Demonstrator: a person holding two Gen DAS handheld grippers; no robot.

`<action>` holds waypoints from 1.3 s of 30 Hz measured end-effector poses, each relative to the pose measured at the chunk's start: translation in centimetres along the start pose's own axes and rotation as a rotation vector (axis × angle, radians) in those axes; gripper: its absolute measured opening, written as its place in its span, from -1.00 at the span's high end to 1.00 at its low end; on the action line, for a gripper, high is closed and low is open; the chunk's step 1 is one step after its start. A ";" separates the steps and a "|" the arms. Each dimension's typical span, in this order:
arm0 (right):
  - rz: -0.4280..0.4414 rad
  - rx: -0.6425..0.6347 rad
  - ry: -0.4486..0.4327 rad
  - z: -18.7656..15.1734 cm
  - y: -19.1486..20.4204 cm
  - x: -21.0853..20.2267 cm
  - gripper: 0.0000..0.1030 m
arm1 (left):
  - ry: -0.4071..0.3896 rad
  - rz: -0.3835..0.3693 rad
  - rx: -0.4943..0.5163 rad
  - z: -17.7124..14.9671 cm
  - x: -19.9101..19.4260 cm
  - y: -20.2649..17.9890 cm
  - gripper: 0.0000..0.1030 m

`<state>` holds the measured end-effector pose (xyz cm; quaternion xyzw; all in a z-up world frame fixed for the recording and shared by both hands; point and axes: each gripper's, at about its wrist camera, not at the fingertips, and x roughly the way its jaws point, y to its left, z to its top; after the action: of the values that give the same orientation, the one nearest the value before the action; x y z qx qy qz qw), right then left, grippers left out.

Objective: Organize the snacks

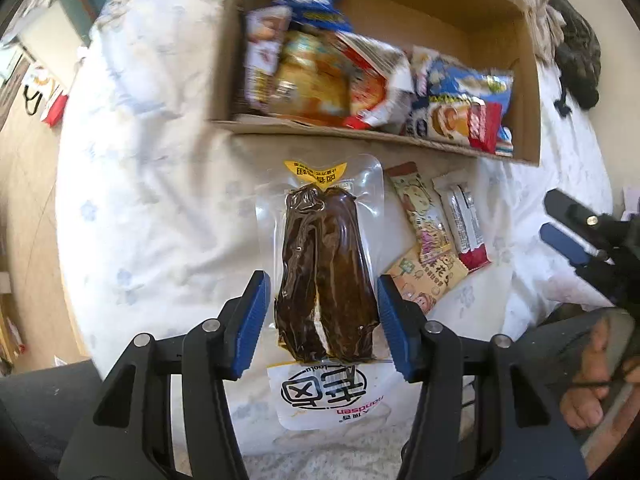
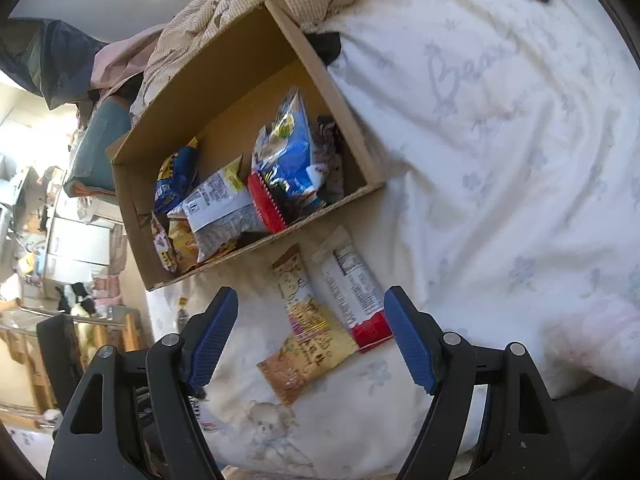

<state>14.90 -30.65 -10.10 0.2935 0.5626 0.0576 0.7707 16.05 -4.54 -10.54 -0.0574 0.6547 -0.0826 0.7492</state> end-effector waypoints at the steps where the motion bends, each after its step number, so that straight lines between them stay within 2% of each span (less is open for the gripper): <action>1: -0.006 0.008 0.011 0.0 -0.1 0.4 -0.53 | -0.010 0.005 -0.004 -0.1 -0.6 0.4 0.03; 4: -0.045 0.019 0.042 0.3 -0.4 1.6 -0.53 | -0.040 0.023 0.008 -0.3 -1.6 1.1 0.03; 7: -0.108 0.007 0.121 0.8 -0.5 4.3 -0.49 | -0.056 0.028 0.015 -0.4 -1.5 1.9 0.03; 12: -0.315 -0.112 0.213 1.2 0.1 8.8 -0.48 | -0.056 0.043 0.005 0.5 0.1 1.2 0.02; 17: -0.409 -0.207 0.253 0.6 0.8 11.2 -0.49 | -0.066 0.062 0.027 0.6 0.2 0.9 0.02; 18: -0.419 -0.219 0.253 0.5 0.9 11.4 -0.48 | -0.064 0.057 0.023 0.6 0.3 1.0 0.02; 19: -0.430 -0.234 0.249 0.4 1.1 11.4 -0.36 | -0.064 0.055 0.022 0.6 0.3 1.1 0.02; 20: -0.446 -0.251 0.246 0.3 1.2 11.4 0.25 | -0.066 0.057 0.021 0.6 0.3 1.1 0.02; 21: -0.463 -0.277 0.239 0.3 1.4 11.3 0.34 | -0.070 0.059 0.022 0.6 0.3 1.0 0.02; 22: -0.481 -0.299 0.228 0.3 1.6 11.1 0.34 | -0.072 0.060 0.020 0.6 0.2 1.1 0.02; 27: -0.457 -0.258 0.224 0.5 0.7 10.4 0.35 | -0.078 0.065 0.019 0.5 0.1 1.1 0.02; 34: -0.566 -0.194 0.191 1.1 -3.1 8.1 0.35 | -0.082 0.093 0.006 0.5 0.4 1.9 0.02; 39: -0.571 -0.127 0.135 1.3 -5.4 5.1 0.34 | -0.096 0.112 0.011 0.4 0.3 1.8 0.02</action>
<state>16.59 -33.39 -16.91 0.0702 0.6675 -0.1069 0.7336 16.60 -2.81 -11.14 -0.0204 0.6196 -0.0411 0.7836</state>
